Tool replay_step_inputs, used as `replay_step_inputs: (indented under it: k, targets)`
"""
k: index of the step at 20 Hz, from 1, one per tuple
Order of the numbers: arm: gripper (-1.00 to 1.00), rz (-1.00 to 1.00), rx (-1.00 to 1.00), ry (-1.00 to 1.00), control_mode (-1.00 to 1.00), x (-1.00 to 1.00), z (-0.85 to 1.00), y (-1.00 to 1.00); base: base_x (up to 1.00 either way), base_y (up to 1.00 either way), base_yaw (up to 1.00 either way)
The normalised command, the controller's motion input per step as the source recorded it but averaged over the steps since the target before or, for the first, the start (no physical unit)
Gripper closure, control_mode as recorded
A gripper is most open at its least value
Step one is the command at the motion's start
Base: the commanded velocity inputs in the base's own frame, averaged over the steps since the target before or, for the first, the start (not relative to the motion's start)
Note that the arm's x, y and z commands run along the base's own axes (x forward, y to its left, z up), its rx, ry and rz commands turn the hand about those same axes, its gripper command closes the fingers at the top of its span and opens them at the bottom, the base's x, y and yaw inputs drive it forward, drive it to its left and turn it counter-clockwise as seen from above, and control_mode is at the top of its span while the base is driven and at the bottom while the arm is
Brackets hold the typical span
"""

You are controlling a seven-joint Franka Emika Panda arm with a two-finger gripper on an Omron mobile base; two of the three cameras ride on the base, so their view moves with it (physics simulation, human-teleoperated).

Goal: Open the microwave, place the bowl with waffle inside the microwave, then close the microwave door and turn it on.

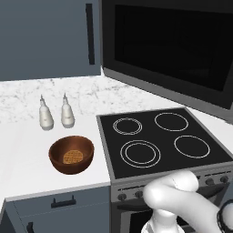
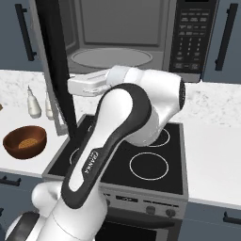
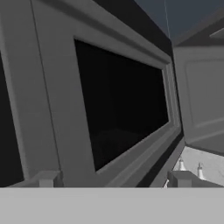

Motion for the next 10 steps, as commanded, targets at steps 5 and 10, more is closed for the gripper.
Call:
replay_step_inputs:
  k: [5, 10]
  targets:
    - [-1.0, -0.04, 0.0, -0.02, -1.0, -0.28, 0.12, 1.0, 0.0, 0.0, 0.0]
    - [-1.0, -0.02, 0.0, 0.0, -1.0, -0.31, 0.21, 1.0, 0.0, 0.0, 0.0]
